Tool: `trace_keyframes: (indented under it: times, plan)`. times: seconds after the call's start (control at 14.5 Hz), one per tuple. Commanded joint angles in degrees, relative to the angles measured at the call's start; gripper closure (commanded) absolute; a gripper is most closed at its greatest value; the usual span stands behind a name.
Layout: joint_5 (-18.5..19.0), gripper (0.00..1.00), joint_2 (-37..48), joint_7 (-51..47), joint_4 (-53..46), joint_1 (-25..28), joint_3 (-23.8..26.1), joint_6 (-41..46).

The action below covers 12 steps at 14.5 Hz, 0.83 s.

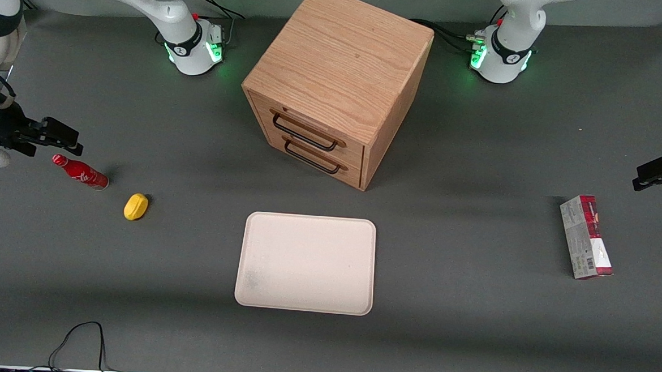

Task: Place coke bottle on tray
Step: 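Move the right gripper down over the red Coca-Cola bottle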

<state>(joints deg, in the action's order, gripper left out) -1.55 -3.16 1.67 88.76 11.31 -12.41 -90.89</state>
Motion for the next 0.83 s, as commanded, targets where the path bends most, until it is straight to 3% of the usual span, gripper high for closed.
trace_keyframes:
  times: [0.0, 0.28, 0.48, 0.76]
  plan:
    - [0.3, 0.00, -0.6, -1.4, -2.2, -0.5, 0.3, 2.0]
    - [2.8, 0.00, -0.4, -1.4, -0.8, -0.7, -0.2, 3.0]
    - [4.3, 0.00, 1.1, 4.3, 5.2, -3.2, -1.6, 1.8]
    - [4.6, 0.00, 7.4, 15.4, 21.9, -3.2, -7.9, -14.6]
